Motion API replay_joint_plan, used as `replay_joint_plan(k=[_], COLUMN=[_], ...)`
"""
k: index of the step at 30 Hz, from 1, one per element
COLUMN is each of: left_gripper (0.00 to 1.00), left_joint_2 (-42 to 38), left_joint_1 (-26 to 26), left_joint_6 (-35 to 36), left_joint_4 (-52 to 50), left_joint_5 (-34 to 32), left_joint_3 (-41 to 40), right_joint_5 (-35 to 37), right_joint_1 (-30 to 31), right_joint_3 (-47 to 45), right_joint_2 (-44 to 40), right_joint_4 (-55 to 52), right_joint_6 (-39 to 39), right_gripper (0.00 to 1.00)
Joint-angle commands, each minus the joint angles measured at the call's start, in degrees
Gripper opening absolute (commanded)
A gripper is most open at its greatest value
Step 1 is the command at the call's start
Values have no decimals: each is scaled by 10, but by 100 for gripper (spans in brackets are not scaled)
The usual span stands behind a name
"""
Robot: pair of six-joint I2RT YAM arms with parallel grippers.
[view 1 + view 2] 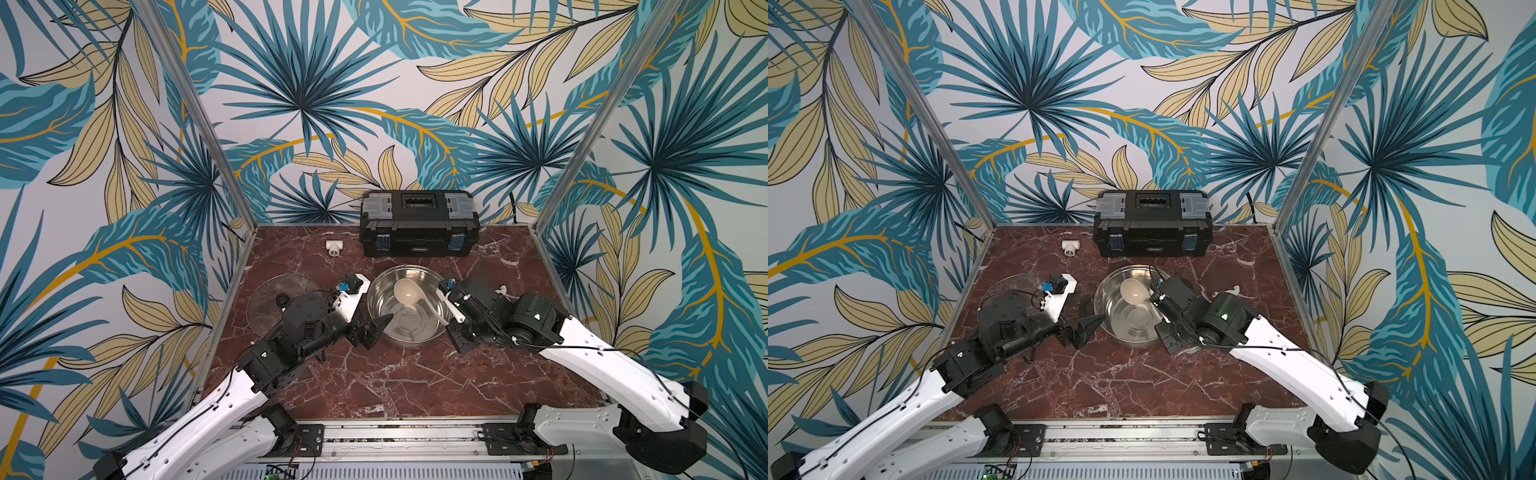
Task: Stir the soup with a spoon
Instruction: Place the spoon at the center of the board.
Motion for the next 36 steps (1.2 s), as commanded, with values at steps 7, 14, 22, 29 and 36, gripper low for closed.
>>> replay_joint_plan(k=[7,14,22,29,36], left_gripper=[100,100,100,100,100], left_joint_2=[-103,-140,-151,-150,-149], left_joint_1=[-2,-2,-2,-2,-2], left_joint_6=[-13,-26,-38,-44,-46], left_joint_4=[-51,-83,-89,-77,-63], left_joint_5=[-149,-165,-163,-158,-152], left_joint_3=[23,14,-1,-11,-23], right_joint_5=[-308,-403,-420,-388,-296], right_joint_1=[20,75,78,78,72], right_joint_3=[-45,-134,-183,-176,-199], right_joint_2=[-39,38,122,180,177], right_joint_4=[129,252,382,381,366], right_joint_6=[-25,13,42,29,27], right_gripper=[0,0,0,0,53])
